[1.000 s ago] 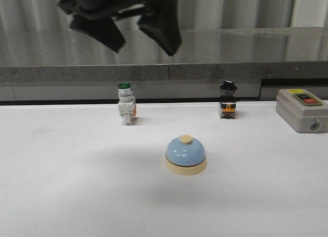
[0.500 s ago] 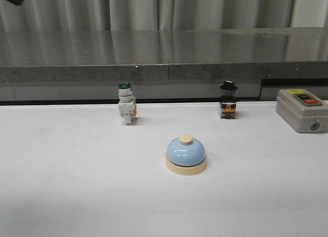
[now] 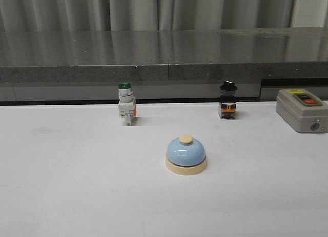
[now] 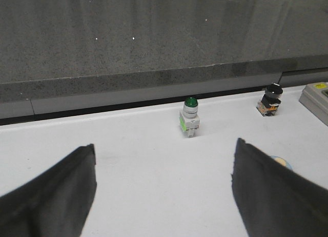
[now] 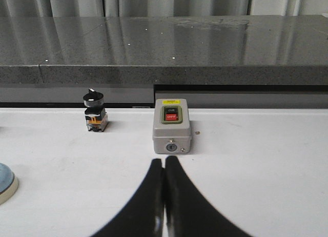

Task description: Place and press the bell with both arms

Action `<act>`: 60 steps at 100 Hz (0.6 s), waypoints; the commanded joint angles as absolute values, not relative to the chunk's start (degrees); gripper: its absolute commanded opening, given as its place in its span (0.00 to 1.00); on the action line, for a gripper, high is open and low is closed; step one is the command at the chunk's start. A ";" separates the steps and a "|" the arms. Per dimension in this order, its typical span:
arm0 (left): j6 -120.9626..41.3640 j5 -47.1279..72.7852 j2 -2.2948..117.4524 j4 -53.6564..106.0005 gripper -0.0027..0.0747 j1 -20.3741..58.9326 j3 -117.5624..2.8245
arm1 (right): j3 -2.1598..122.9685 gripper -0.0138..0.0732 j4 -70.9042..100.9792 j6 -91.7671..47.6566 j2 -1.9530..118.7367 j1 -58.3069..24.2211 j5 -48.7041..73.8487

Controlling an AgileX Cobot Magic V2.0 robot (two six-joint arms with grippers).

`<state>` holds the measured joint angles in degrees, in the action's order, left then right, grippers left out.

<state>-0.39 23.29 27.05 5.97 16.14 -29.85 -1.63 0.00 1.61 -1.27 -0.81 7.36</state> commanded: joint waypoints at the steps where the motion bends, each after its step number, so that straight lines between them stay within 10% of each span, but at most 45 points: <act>1: 0.33 18.96 24.82 6.80 0.53 15.99 -30.23 | -0.67 0.09 -0.79 1.42 -1.99 -0.86 2.11; 28: 0.33 18.83 23.52 6.80 0.02 15.99 -29.66 | -0.67 0.09 -0.79 1.42 -1.99 -0.86 2.11; 60: 0.00 18.83 23.52 6.65 0.01 15.99 -29.66 | -0.67 0.09 -0.79 1.42 -1.99 -0.86 2.11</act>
